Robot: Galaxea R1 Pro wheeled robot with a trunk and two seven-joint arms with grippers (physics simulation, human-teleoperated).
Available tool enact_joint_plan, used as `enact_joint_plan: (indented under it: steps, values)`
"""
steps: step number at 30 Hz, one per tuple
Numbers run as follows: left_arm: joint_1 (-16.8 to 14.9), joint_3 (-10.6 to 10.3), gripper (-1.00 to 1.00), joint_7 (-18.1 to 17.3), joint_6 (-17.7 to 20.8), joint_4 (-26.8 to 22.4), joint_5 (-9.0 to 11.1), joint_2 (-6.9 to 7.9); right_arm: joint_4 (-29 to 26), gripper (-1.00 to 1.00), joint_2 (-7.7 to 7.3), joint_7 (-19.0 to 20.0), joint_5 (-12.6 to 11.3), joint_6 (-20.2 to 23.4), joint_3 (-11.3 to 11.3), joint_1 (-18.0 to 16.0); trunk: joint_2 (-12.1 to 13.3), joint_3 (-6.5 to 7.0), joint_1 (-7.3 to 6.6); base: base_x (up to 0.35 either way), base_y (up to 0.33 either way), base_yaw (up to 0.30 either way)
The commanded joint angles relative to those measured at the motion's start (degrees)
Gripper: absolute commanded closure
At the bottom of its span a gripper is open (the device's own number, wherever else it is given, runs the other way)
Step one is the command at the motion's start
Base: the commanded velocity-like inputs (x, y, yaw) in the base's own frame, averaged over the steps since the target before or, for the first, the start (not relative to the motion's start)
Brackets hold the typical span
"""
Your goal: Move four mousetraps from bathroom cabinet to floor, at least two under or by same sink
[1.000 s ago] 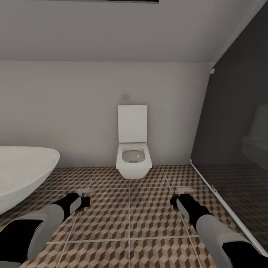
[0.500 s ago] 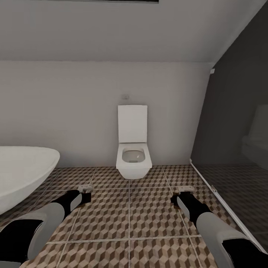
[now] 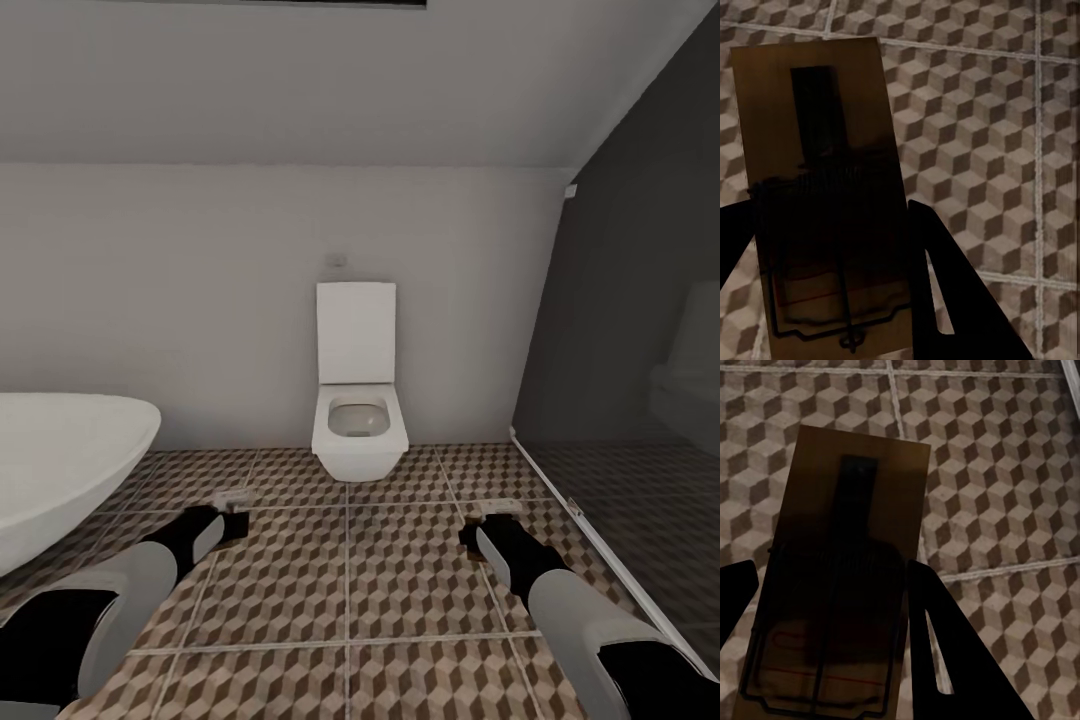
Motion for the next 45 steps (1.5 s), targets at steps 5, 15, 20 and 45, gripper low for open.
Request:
enact_joint_plan:
  steps: [5, 15, 20, 45]
  values:
    - [0.0, -0.4, 1.0, 0.2, 0.4, -0.2, 0.5, -0.72, -0.1, 1.0, -0.08, -0.4, -0.4, 0.4, 0.5, 0.0, 0.0, -0.06, -0.01, 0.0, 0.0, 0.0]
    - [0.0, -0.4, 1.0, 0.2, 0.4, -0.3, 0.5, -1.01, -0.4, 1.0, -0.04, -0.2, -0.4, 0.5, 0.5, 0.0, 0.0, -0.06, -0.01, 0.0, 0.0, 0.0]
    - [0.0, -0.4, 1.0, 0.2, 0.4, -0.3, 0.5, -1.03, -0.6, 1.0, -0.07, -0.2, -0.5, 0.4, 0.4, 0.0, 0.0, -0.06, -0.01, 0.0, 0.0, 0.0]
    - [0.0, -0.4, 1.0, 0.3, 0.4, -0.3, 0.5, -1.02, -0.6, 1.0, -0.09, -0.2, -0.6, 0.4, 0.4, 0.0, 0.0, -0.06, -0.01, 0.0, 0.0, 0.0]
